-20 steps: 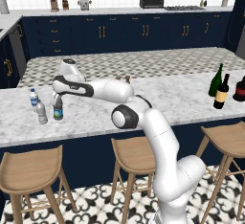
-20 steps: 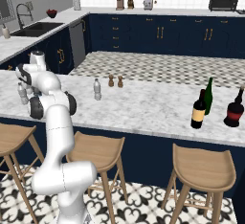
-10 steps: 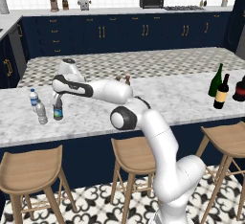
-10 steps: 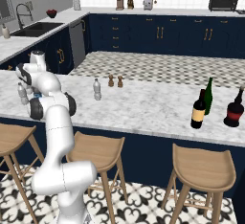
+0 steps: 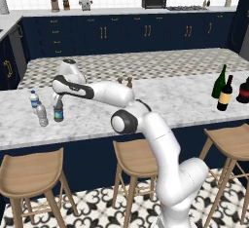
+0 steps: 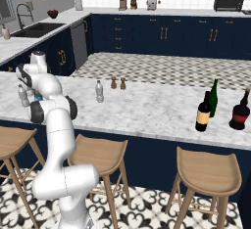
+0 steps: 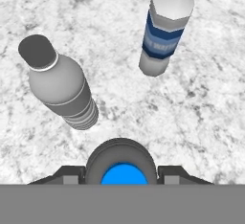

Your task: Move the plastic bottles in the middle to the plastics group, and the glass bottles in the middle to the glass group.

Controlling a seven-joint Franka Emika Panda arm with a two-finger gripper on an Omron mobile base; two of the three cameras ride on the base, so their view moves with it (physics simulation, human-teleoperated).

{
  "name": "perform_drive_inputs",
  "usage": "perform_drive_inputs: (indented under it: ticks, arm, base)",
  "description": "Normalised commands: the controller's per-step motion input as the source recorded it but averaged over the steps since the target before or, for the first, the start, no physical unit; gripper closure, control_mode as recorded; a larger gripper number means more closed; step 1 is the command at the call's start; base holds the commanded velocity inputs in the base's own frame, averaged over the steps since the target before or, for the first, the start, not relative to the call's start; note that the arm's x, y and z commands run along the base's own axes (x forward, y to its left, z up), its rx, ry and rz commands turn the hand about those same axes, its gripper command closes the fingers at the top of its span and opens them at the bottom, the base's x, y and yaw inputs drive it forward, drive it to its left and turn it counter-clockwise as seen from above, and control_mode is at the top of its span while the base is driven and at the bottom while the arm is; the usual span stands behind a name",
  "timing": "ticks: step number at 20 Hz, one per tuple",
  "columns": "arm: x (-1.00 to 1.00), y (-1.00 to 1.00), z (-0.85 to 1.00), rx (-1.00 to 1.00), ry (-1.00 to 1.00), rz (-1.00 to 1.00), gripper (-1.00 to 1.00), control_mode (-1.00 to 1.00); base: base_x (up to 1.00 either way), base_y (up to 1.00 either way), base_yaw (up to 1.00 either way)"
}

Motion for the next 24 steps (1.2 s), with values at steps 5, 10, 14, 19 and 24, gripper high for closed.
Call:
perform_drive_inputs:
  ticks: [5,10,14,19,24]
  arm:
    - [0.0,0.0,0.0,0.0,0.0,0.0,-1.0,-1.0]
    - [0.0,0.0,0.0,0.0,0.0,0.0,-1.0,-1.0]
    - [-0.08,-0.07,0.0,0.0,0.0,0.0,-1.0,-1.0]
    - [-0.66,-0.6,0.0,0.04,-0.02,-0.06,-1.0,-1.0]
    - [-0.71,-0.96,0.0,0.15,-0.08,-0.1,-1.0,-1.0]
  base:
    - [0.0,0.0,0.0]
    - [0.0,0.0,0.0]
    - [0.0,0.0,0.0]
    - [0.0,0.0,0.0]
    - [0.0,0.0,0.0]
